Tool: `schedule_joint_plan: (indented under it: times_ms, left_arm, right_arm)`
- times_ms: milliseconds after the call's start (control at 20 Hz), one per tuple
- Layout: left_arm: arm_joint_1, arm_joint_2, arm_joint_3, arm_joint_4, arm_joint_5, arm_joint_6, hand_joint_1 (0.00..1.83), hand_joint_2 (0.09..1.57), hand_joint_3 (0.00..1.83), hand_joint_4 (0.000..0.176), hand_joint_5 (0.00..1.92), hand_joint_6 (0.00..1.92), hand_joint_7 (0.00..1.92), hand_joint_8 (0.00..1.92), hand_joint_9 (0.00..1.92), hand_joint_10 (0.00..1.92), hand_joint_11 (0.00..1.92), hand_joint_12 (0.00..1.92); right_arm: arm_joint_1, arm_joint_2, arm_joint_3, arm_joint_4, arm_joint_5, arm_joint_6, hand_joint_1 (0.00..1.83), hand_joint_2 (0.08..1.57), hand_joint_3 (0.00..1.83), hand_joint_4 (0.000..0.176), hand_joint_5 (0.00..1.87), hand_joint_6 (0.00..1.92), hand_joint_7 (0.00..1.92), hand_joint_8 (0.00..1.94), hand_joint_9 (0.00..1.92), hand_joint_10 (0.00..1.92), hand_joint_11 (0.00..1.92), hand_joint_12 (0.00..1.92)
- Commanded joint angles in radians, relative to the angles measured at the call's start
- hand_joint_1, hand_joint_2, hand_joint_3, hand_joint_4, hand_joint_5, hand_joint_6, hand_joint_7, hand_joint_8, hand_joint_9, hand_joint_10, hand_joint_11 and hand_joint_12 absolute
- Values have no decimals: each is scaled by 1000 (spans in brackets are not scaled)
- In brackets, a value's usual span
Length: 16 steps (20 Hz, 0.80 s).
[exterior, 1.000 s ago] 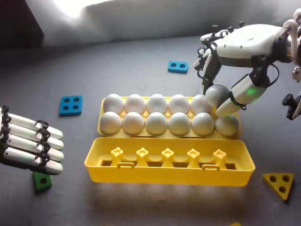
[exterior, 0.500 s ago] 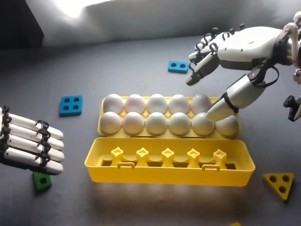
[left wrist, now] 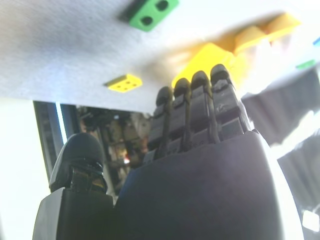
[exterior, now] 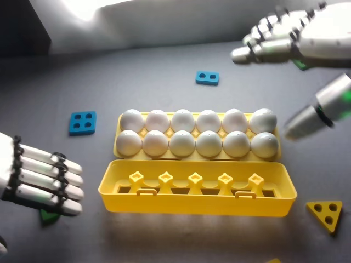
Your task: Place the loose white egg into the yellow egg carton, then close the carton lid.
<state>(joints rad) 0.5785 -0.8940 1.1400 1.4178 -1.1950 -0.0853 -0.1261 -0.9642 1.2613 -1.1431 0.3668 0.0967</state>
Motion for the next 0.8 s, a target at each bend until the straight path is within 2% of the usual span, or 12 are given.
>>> schedule_joint_plan:
  times_ms: [0, 50, 100, 400, 650, 750]
  left_arm:
    - [0, 11, -4, -67, -47, -8, 0, 1325, 0, 0, 99, 14, 83, 18, 40, 14, 0, 0]
    - [0, 10, -15, -67, -37, -12, 0, 1324, 0, 0, 99, 13, 85, 17, 42, 14, 0, 0]
    - [0, 4, -21, -67, -30, -20, 0, 1327, 0, 0, 97, 10, 84, 15, 41, 12, 0, 0]
    - [7, -25, -36, -67, 21, -42, 0, 1331, 1, 0, 85, 0, 88, 7, 60, 11, 0, 0]
    - [13, -44, -57, -66, 49, -42, 0, 1334, 2, 0, 66, 0, 57, 0, 25, 0, 0, 0]
    - [15, -51, -65, -65, 62, -42, 0, 1346, 7, 0, 40, 0, 24, 0, 2, 0, 0, 0]
  right_arm:
    - [1, 28, -2, 23, 51, 44, 328, 782, 0, 57, 29, 0, 12, 0, 0, 0, 0, 0]
    - [-10, 53, -12, 15, 47, 76, 307, 784, 1, 16, 5, 0, 2, 0, 0, 0, 0, 0]
    - [-21, 79, -26, 15, 47, 87, 303, 783, 0, 0, 0, 0, 0, 0, 0, 0, 0, 0]
    - [-75, 245, -158, -3, 45, 104, 419, 790, 2, 0, 0, 0, 0, 0, 0, 0, 0, 0]
    - [-99, 288, -172, -44, 43, 196, 451, 781, 0, 0, 11, 4, 0, 0, 0, 0, 0, 0]
    - [-108, 294, -178, -44, 23, 198, 421, 797, 5, 0, 9, 3, 0, 0, 0, 0, 0, 0]
